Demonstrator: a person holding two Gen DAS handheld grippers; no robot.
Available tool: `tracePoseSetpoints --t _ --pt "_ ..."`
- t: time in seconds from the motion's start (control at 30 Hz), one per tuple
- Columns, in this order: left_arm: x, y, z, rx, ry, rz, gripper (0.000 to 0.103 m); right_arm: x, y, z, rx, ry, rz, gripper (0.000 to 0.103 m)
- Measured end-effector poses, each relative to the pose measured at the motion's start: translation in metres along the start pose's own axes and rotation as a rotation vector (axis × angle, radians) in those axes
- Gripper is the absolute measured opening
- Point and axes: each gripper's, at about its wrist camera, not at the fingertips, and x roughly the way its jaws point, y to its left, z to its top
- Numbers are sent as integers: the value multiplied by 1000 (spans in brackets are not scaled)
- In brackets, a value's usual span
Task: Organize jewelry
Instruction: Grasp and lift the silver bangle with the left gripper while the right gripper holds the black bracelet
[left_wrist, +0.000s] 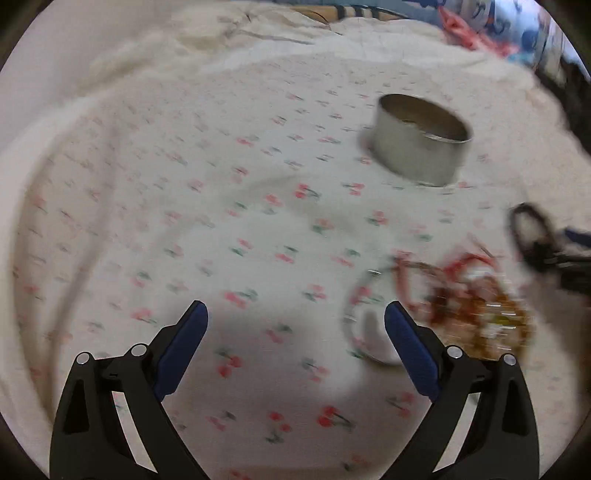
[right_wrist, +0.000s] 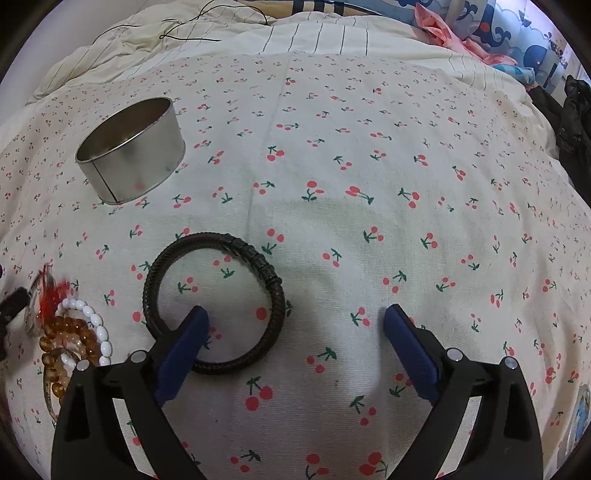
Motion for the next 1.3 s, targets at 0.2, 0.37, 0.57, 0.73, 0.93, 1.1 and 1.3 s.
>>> tracePoseSetpoints --t 0.2,0.37,0.57,0.73,0.93,1.1,1.3 --pt "16 20 14 -125 68 -133 93 1 0 0 2 1 -5 94" --pt "33 -3 11 7 84 -29 75 2 0 -1 1 0 -6 95" --pt "18 -9 11 31 78 -88 3 3 0 0 0 0 -8 95" --pt "-5 7 12 -57 36 -228 3 4 1 -1 -1 -2 -12 95" --pt "-16 15 18 -84 3 -261 3 4 0 -1 -2 1 -3 95" --pt "-9 27 33 -131 -8 -307 4 -2 -1 -2 -22 -1 34 95" --pt "-2 21 57 -122 -37 -325 5 -6 2 -1 -43 -17 55 81"
